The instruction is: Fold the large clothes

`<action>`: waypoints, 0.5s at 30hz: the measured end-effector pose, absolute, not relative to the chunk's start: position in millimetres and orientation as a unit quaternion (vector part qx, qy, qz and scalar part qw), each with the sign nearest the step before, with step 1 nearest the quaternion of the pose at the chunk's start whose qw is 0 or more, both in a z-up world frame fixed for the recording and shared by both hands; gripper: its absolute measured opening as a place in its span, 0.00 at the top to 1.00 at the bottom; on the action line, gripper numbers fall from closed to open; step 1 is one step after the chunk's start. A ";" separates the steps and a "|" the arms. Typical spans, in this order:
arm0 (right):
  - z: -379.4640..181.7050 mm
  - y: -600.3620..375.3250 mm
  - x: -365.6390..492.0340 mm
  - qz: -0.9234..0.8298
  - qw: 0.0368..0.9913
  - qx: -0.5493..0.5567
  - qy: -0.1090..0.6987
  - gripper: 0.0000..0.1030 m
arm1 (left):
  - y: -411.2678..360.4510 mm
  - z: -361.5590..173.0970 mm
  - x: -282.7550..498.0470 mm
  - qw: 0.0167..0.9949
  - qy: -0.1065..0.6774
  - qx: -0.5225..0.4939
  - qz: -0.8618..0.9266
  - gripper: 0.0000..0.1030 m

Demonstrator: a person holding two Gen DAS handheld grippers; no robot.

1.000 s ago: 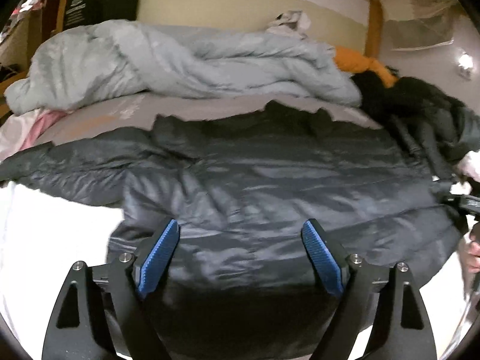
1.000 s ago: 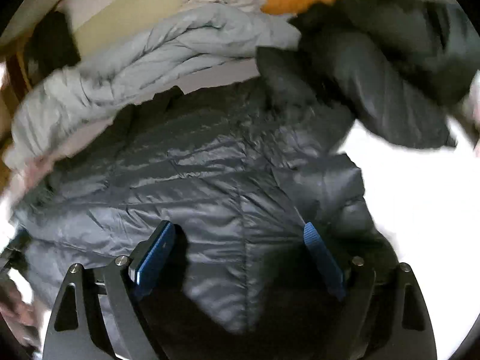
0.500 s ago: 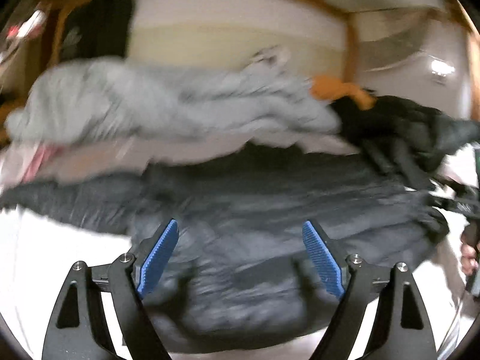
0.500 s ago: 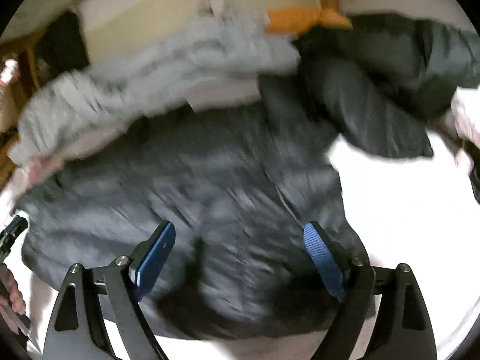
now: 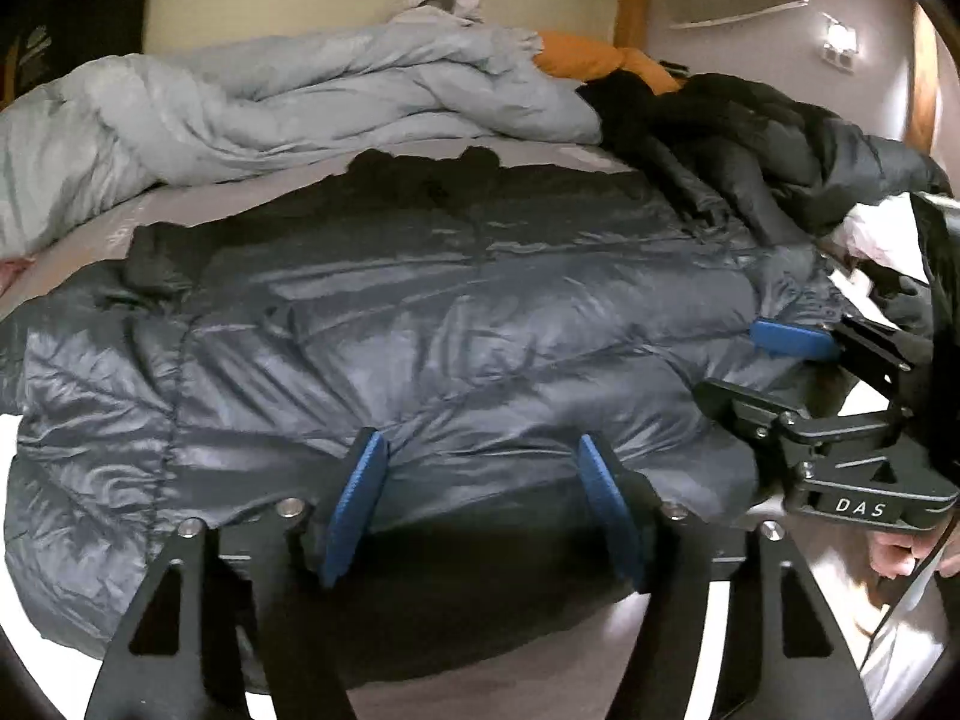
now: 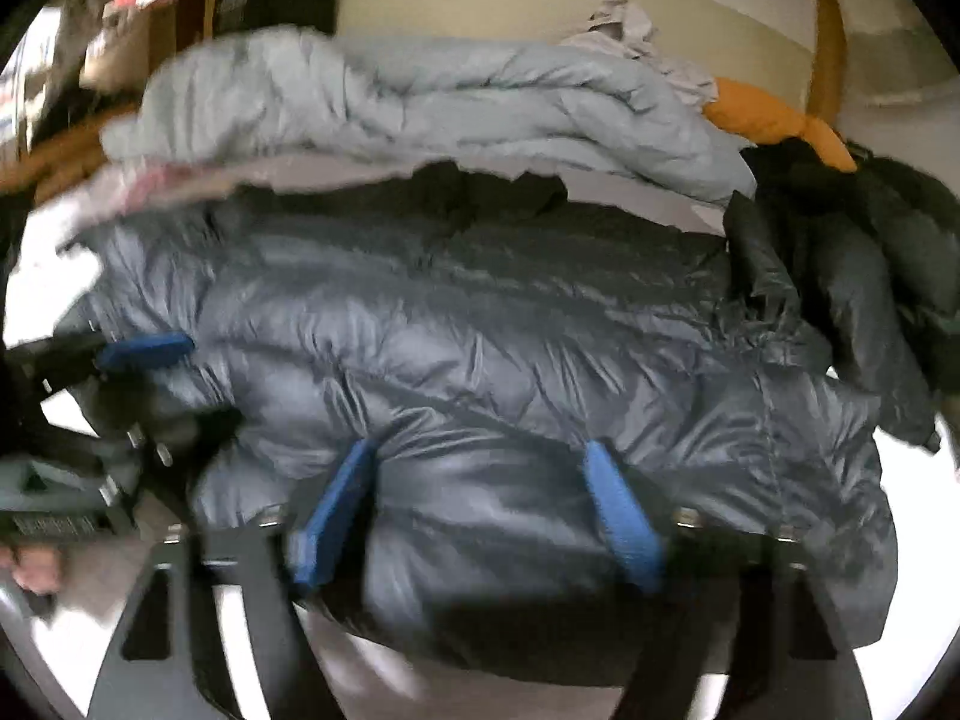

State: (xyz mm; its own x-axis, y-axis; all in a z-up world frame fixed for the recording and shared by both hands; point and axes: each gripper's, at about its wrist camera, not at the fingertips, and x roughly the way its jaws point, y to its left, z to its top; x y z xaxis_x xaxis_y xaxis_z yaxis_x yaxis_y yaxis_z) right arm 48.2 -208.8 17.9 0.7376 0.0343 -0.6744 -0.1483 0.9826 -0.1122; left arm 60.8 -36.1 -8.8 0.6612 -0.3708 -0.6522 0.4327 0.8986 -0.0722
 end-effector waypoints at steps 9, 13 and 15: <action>16.7 -268.9 56.8 -0.030 0.924 -0.031 0.379 0.32 | 21.8 -15.6 79.6 0.929 0.352 0.050 -0.105 0.41; 16.0 -306.4 62.2 -0.090 0.919 -0.001 0.384 0.32 | 57.1 -15.2 88.6 0.933 0.356 0.024 -0.048 0.41; 16.4 -326.5 64.5 -0.100 0.915 0.032 0.389 0.32 | 70.7 -15.0 91.3 0.933 0.357 0.014 -0.032 0.41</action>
State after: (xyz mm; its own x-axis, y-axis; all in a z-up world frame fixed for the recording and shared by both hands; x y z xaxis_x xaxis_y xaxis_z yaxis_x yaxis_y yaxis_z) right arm 64.5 -326.5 16.4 0.6775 -0.1590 -0.7182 0.2084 0.9778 -0.0199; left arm 91.3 70.7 -15.0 0.7426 -0.0490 -0.6680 0.0692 0.9976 0.0038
